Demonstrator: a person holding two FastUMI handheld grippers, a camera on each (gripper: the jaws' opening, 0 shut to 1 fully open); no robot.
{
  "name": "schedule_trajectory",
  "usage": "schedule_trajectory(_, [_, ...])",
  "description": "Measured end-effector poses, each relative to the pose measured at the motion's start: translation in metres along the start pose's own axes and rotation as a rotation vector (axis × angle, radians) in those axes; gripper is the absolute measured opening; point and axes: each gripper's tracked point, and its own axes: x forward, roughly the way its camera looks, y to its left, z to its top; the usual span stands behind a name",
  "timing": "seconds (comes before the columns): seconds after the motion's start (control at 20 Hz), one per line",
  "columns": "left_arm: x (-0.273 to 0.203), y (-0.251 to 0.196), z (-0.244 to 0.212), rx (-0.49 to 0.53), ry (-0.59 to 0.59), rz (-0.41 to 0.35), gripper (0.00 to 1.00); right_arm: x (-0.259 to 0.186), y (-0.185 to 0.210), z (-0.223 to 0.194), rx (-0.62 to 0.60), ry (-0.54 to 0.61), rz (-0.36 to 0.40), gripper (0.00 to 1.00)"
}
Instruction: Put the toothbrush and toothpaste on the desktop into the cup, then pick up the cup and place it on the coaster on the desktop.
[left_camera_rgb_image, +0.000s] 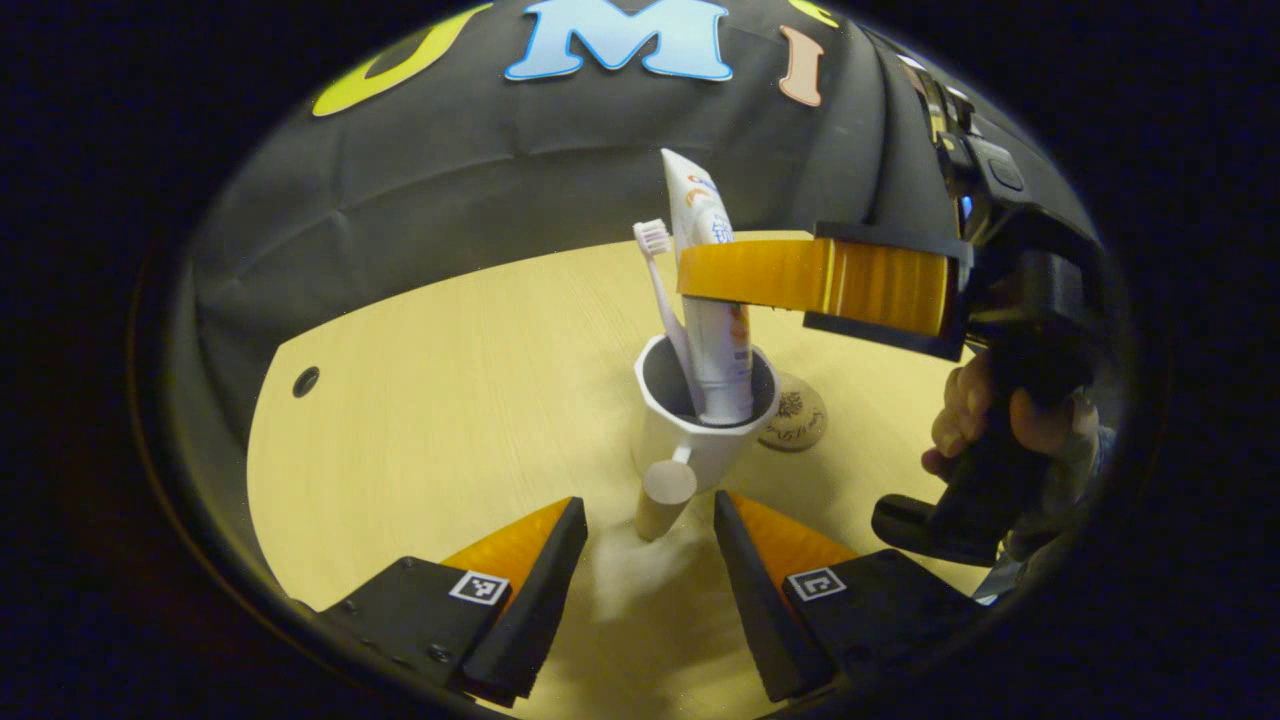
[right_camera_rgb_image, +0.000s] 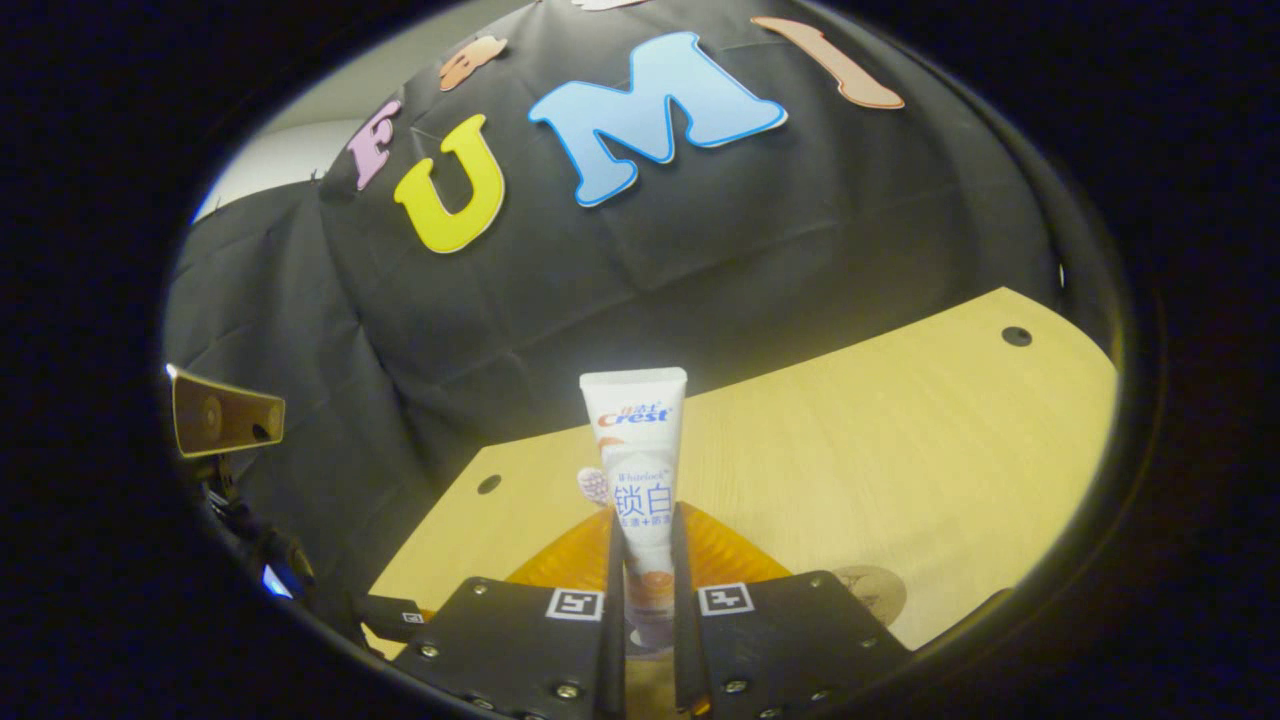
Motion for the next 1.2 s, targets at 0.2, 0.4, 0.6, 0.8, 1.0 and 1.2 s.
schedule_trajectory(0.2, [0.013, -0.008, 0.003, 0.011, 0.006, -0.009, 0.86, -0.008, 0.007, -0.013, -0.032, 0.012, 0.015, 0.24])
schedule_trajectory(0.4, [0.010, -0.009, 0.001, 0.006, 0.000, -0.002, 0.86, -0.021, 0.013, -0.016, -0.044, 0.023, 0.023, 0.92])
schedule_trajectory(0.6, [0.008, -0.010, 0.001, 0.000, -0.007, 0.000, 0.86, -0.034, 0.006, -0.010, -0.010, 0.007, 0.006, 0.92])
schedule_trajectory(0.8, [0.009, -0.010, -0.001, -0.002, -0.007, -0.001, 0.86, -0.052, -0.007, 0.007, 0.058, -0.032, -0.026, 0.92])
schedule_trajectory(1.0, [0.009, -0.011, 0.001, 0.011, -0.003, -0.004, 0.86, -0.076, -0.032, 0.016, 0.089, -0.063, -0.080, 0.92])
schedule_trajectory(1.2, [0.015, -0.012, 0.003, 0.038, -0.002, -0.019, 0.92, -0.098, -0.066, -0.001, 0.094, -0.031, -0.154, 0.92])
